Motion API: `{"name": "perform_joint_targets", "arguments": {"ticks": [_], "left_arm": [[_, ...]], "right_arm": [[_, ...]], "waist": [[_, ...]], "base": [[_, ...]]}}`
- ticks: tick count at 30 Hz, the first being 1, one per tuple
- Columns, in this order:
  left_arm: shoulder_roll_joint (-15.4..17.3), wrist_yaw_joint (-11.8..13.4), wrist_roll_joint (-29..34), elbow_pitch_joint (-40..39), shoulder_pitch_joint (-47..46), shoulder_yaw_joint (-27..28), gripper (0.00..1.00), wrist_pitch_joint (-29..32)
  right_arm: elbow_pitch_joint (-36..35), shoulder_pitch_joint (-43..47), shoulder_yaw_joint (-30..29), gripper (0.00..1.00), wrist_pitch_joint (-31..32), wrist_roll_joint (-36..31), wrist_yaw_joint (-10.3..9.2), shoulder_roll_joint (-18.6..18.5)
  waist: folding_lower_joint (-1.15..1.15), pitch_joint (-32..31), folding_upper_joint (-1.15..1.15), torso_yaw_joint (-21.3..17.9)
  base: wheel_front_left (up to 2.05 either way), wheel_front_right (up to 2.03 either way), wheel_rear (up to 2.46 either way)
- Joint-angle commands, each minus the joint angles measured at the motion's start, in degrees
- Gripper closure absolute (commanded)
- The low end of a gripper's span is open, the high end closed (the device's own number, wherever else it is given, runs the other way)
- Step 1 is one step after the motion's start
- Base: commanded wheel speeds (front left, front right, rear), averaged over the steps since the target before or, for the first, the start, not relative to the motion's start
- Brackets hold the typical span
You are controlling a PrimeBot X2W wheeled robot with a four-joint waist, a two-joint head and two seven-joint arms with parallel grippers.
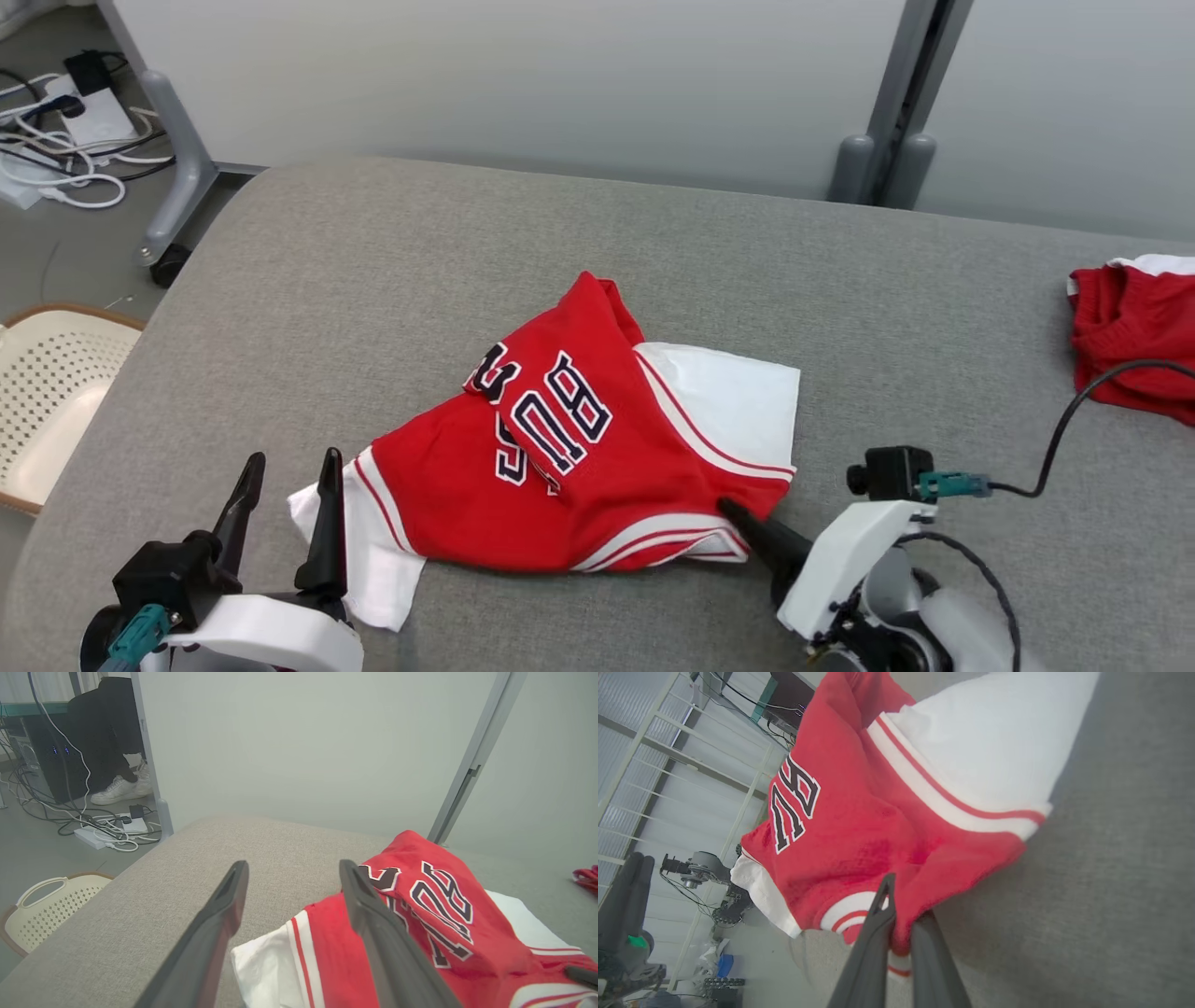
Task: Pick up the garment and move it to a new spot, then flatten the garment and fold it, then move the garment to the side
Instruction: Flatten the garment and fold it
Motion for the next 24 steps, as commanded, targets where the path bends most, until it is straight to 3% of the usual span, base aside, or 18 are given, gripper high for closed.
{"name": "perform_joint_targets", "arguments": {"ticks": [1,8,17,24], "left_arm": [[0.67,0.00,0.02,-0.23,-1.40,0.38,0.00,0.04],[1.55,0.23,0.25,-0.79,-1.42,0.47,0.00,0.39],[1.77,0.16,0.21,-1.60,-2.40,-0.06,0.00,0.99],[1.71,-0.11,0.08,-1.17,-3.50,-0.48,0.00,1.03]], "right_arm": [[-1.99,-0.43,-0.50,1.00,0.39,-3.08,0.01,-4.22],[-9.06,-0.51,-5.90,1.00,2.49,-8.49,0.02,-11.40],[-16.99,1.85,-14.73,1.00,10.15,-13.72,0.03,-18.07],[-14.10,2.09,-17.97,1.00,9.02,-20.31,0.01,-23.13]], "waist": [[0.00,0.12,0.00,-2.39],[0.00,0.42,0.00,-6.58],[0.00,1.04,0.00,-10.15],[0.00,1.82,0.00,-10.50]], "base": [[0.00,0.00,0.00],[0.00,0.00,0.00],[0.00,0.00,0.00],[0.00,0.00,0.00]]}}
